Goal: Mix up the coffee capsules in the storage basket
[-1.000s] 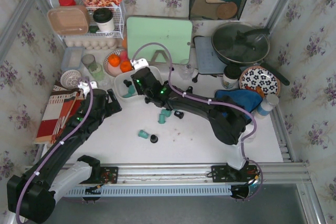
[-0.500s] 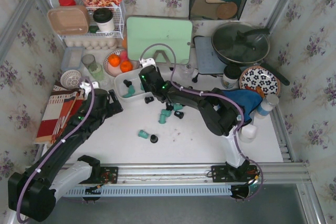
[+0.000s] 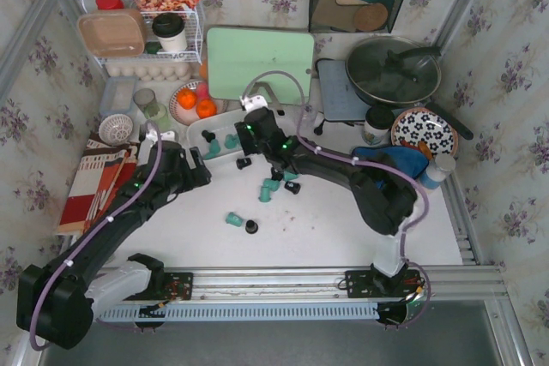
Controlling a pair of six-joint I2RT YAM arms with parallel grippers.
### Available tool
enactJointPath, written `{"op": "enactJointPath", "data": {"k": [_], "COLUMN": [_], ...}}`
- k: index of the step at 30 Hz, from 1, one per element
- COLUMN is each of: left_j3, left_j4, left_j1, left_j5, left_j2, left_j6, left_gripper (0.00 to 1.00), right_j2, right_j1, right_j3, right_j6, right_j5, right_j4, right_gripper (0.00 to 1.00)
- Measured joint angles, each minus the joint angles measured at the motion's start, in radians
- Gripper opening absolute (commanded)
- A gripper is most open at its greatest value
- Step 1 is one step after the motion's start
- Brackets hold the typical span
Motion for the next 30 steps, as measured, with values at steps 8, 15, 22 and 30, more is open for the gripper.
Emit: {"op": "enactJointPath", "data": {"k": [8,15,22,30], "left_j3": [0.019,0.017,0.003,0.031], "left_j4": [-0.045,-0.156,-0.223,-0.222], "left_j1": [-0.135,-0.341,-0.444,-0.493], "left_j5": [0.077,0.045,-0.004,0.003], "left_j2": [0.023,0.027,0.036,0.166], "left_j6": [0.032,0.04,0.036,0.102], "left_gripper": [0.82,0.82,0.82,0.83], "right_j2": [-0.247,-0.381,-0.46,-0.486], "right_j1": [0.0,0.0,0.0,0.0], "right_j3": [-0.272,-0.48,-0.626,-0.655], "right_j6": [-0.028,-0.056,-0.072,-0.074], "right_j5": [-0.038,-0.051,-0.056,-0.07], "right_j4": [0.061,0.129,0.211,0.255], "right_gripper": [0.69,0.71,0.72,0.72]}}
